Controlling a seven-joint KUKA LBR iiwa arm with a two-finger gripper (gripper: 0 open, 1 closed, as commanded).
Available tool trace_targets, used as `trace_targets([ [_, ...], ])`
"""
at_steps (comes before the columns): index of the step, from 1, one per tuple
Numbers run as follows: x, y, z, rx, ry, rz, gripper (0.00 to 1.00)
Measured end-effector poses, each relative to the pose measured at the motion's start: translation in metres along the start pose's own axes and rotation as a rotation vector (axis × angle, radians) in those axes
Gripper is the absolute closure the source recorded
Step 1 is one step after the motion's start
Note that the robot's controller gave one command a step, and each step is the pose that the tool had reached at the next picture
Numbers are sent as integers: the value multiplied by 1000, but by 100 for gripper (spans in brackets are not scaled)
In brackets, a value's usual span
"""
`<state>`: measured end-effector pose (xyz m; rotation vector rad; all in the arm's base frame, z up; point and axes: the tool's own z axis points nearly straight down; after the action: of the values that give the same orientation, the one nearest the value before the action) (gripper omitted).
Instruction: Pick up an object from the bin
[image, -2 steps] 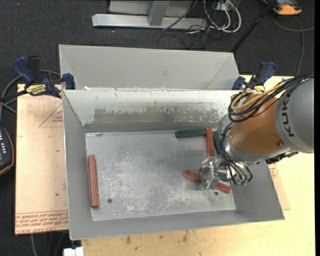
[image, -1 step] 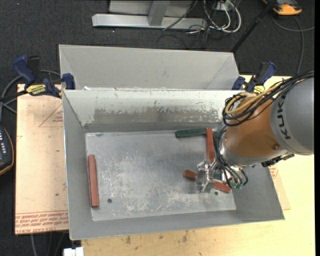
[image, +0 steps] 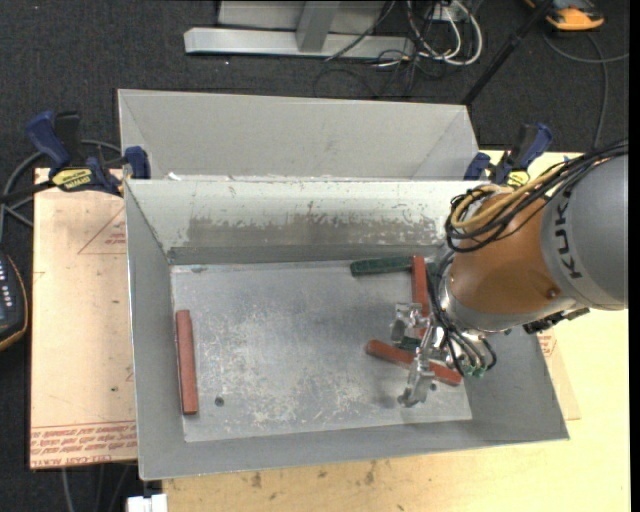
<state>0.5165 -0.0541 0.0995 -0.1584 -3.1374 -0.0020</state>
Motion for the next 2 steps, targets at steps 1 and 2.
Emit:
trace_targets([
  [1,-10,-8,30,-1,-2,37,0],
  [2,-10,-8,29,-1,-1,36,100],
])
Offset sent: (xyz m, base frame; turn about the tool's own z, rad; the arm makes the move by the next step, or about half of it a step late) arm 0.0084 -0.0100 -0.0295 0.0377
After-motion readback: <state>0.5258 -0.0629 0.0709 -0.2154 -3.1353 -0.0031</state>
